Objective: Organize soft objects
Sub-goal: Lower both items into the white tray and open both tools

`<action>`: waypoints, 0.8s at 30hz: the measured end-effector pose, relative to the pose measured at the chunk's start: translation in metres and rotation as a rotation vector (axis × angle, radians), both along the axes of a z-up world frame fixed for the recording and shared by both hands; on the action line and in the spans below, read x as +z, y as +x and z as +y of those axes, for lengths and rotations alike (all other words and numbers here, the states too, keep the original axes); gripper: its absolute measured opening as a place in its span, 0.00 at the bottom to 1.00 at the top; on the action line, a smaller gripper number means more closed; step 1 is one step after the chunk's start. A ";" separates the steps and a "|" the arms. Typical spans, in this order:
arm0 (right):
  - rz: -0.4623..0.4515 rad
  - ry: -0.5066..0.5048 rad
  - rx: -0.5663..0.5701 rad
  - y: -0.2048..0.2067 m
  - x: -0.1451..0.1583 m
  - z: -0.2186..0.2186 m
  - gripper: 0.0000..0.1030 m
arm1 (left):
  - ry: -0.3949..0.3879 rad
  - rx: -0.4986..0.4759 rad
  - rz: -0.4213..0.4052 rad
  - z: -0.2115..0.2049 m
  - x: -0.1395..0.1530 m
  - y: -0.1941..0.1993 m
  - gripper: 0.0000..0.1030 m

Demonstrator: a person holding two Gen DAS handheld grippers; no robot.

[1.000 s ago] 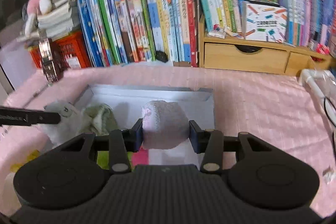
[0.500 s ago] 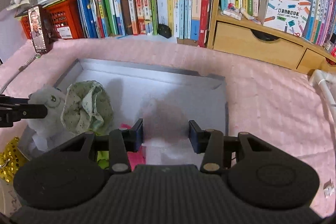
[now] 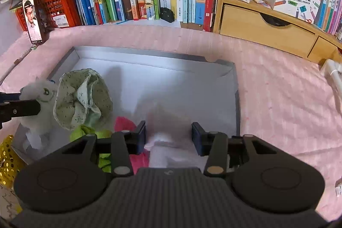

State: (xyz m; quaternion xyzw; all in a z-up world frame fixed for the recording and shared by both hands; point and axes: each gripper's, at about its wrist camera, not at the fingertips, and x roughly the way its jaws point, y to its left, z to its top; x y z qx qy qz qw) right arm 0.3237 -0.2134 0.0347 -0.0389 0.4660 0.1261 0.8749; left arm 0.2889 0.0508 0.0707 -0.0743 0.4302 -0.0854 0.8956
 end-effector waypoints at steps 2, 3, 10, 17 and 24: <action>0.008 0.005 -0.006 0.000 -0.001 -0.001 0.52 | 0.005 -0.003 -0.002 -0.001 0.000 -0.001 0.34; 0.011 0.007 -0.008 0.000 -0.002 -0.001 0.52 | 0.005 -0.004 -0.002 0.000 0.001 -0.001 0.34; 0.030 0.011 -0.013 -0.005 -0.002 -0.007 0.54 | -0.002 -0.001 0.005 0.002 0.000 -0.003 0.35; 0.041 0.013 -0.033 -0.011 -0.005 -0.016 0.56 | -0.007 0.002 0.007 0.003 -0.001 -0.005 0.39; 0.044 0.014 -0.056 -0.015 -0.008 -0.025 0.60 | -0.017 0.007 0.009 0.006 0.001 -0.008 0.43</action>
